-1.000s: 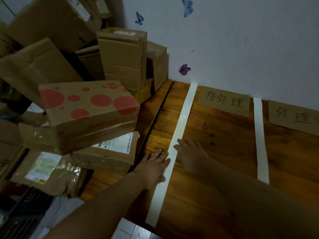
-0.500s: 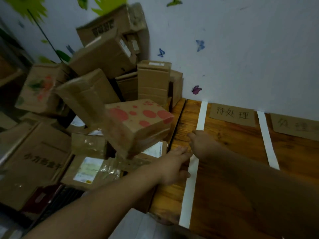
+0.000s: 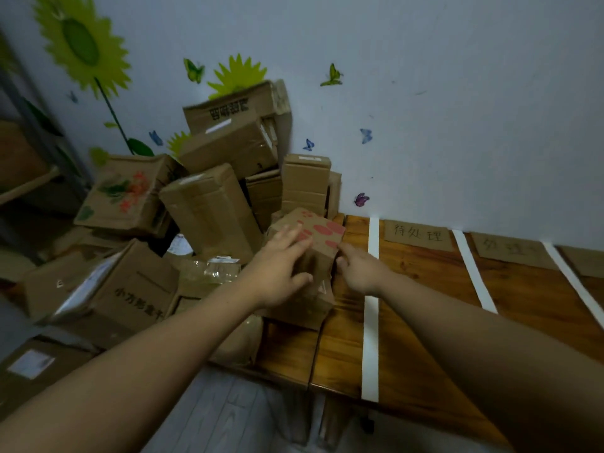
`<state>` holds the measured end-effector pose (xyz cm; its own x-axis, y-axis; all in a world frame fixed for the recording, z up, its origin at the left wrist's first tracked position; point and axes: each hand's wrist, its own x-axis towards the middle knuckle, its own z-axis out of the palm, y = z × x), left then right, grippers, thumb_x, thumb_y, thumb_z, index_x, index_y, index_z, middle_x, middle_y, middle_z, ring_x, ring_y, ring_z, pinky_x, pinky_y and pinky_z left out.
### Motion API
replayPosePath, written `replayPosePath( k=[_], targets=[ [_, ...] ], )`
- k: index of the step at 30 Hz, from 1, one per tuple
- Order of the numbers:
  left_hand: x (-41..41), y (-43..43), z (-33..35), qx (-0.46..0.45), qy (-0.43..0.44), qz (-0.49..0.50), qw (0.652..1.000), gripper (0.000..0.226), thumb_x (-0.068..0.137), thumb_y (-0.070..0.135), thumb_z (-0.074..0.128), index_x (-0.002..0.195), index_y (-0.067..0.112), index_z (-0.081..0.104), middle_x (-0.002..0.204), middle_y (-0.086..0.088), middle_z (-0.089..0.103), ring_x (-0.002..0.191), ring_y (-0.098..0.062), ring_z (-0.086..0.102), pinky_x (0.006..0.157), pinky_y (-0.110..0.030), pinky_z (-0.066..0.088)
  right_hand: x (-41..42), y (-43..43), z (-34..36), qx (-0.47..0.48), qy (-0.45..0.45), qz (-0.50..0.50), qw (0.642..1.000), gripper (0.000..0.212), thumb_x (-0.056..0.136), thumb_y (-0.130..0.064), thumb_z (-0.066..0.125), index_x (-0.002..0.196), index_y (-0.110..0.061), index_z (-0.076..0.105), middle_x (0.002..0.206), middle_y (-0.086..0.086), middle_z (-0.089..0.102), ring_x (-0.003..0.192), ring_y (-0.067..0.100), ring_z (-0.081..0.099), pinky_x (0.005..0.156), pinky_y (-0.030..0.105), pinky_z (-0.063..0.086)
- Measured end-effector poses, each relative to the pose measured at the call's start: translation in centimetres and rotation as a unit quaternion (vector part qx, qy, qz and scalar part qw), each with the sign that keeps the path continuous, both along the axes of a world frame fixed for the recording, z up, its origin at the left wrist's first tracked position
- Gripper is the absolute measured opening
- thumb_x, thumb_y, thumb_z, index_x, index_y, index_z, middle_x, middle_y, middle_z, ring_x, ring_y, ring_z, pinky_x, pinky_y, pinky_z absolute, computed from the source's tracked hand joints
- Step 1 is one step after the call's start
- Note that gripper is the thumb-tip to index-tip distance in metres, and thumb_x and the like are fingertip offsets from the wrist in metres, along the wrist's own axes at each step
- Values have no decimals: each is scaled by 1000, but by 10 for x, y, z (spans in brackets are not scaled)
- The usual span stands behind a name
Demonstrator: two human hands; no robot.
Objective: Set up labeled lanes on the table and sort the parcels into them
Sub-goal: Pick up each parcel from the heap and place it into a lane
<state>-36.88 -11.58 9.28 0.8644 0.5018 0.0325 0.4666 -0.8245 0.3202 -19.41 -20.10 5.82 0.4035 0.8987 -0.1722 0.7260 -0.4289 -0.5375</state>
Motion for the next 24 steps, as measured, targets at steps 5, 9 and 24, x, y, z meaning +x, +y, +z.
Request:
replayPosePath(
  k=[5,9,24],
  targets=[
    [11,34,-5,-220,-129,235,938,83,90,48,53,152,22,5,160,-3,5,146,-25,10,118,-42,16,-12,22,-3,46,206,-92,973,57,100,-51,27,147,-20,30,137,5,52,126,28,48,107,40,38],
    [21,50,-9,-373,-121,284,875,78,91,58,42,152,20,11,155,-6,26,139,-29,29,111,-41,27,-10,32,7,39,234,-50,970,31,103,-31,35,124,-13,51,116,1,55,112,20,52,92,27,40],
    [5,-15,52,-431,-251,121,858,58,95,35,51,147,25,26,133,-4,49,92,-16,60,64,-26,49,-40,-79,93,272,223,-226,909,47,89,-36,64,125,-26,35,102,2,59,85,14,63,72,30,54]
  ],
)
